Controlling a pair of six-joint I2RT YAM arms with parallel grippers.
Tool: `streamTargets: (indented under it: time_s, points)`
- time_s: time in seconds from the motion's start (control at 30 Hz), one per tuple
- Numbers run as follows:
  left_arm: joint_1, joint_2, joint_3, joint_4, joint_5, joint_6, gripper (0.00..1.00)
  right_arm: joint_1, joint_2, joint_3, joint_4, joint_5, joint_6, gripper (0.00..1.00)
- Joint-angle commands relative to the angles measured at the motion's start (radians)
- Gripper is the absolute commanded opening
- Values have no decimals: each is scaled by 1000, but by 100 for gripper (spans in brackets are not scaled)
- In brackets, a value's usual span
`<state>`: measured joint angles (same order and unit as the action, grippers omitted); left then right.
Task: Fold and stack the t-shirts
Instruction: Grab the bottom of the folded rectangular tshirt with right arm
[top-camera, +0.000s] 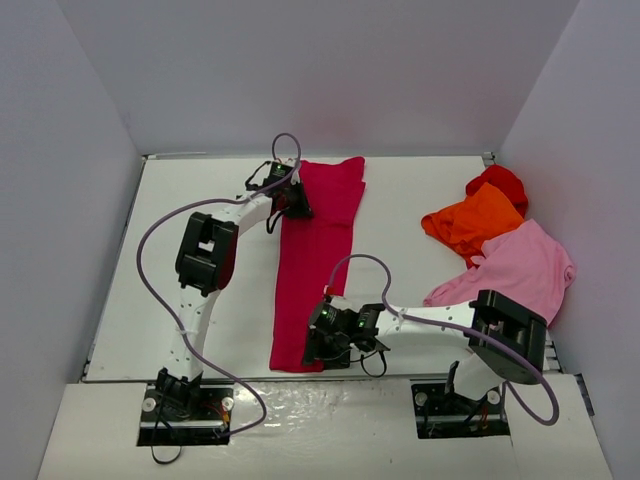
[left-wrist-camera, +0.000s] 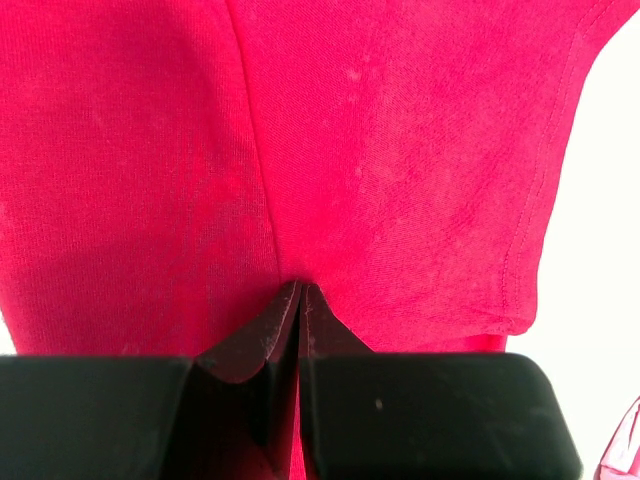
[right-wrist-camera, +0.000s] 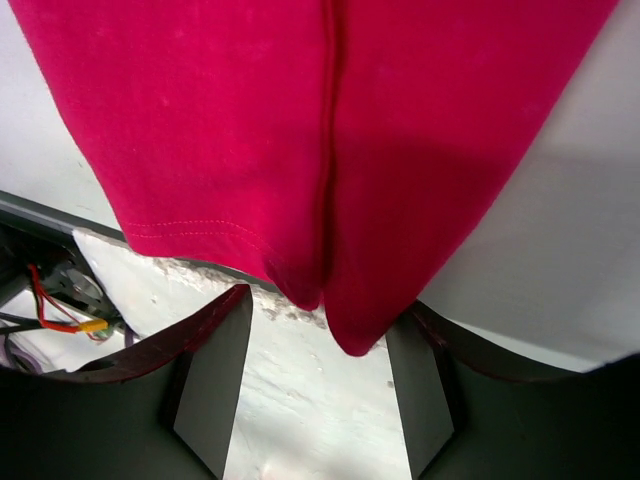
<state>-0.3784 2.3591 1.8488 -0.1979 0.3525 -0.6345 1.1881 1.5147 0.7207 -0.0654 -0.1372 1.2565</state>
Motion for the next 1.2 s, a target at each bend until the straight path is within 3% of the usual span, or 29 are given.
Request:
streamTargets:
  time_s: [0.0, 0.37, 0.43, 0.57, 0.6, 0.9, 1.17]
  points:
    - [9, -33, -39, -70, -20, 10, 0, 18, 52, 55, -11, 34, 14, 52]
    - [9, -50, -65, -53, -1, 6, 0, 20, 121, 58, -31, 81, 17, 42]
    - [9, -53, -67, -53, -2, 7, 0, 20, 117, 54, -37, 89, 21, 34]
    - [9, -56, -75, -49, 0, 7, 0, 20, 102, 41, -58, 113, 32, 3]
    - [9, -59, -74, -52, 0, 6, 0, 21, 96, 40, -62, 115, 31, 0]
    - [-9, -231, -74, -144, 64, 37, 0, 24, -55, -51, -122, 109, 52, 0]
    - [-67, -439, -278, -117, 117, -19, 0, 21, -105, -114, -122, 103, 80, 0]
